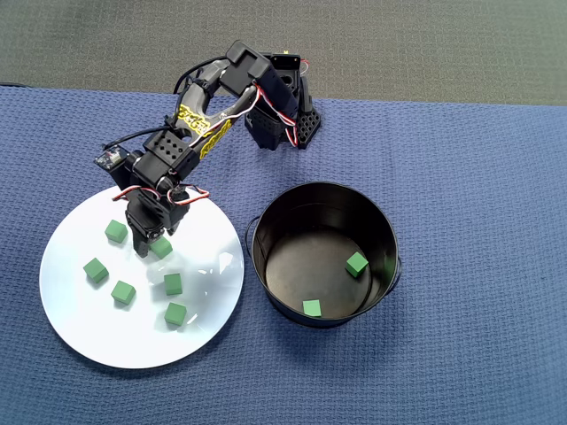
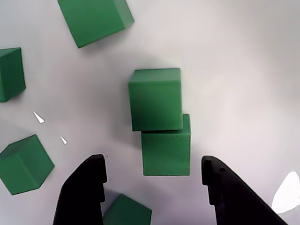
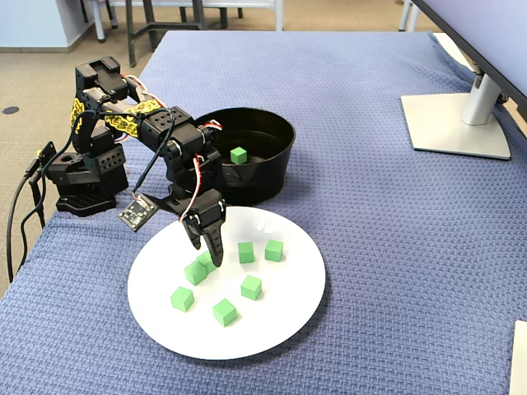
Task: Pick up the green cubes from the white plate and place them in the black recipient
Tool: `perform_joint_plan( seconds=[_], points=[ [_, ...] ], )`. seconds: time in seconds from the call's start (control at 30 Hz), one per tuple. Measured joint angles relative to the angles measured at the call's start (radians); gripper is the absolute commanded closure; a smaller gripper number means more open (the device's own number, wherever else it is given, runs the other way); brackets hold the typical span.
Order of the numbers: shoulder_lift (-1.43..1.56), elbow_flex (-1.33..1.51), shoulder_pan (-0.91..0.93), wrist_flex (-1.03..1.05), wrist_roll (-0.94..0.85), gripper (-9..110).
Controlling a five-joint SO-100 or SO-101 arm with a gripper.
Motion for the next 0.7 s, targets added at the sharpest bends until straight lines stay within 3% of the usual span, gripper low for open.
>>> perform_joint_plan(
  seconds=[0.3, 0.4, 0.7],
  points=[
    [-0.032, 0.0, -0.006, 0.0, -0.037, 84],
    [-0.048, 0.0, -0.006, 0.0, -0.041, 91],
    [-0.064, 0.0, -0.005, 0.0, -0.067, 94]
  ],
)
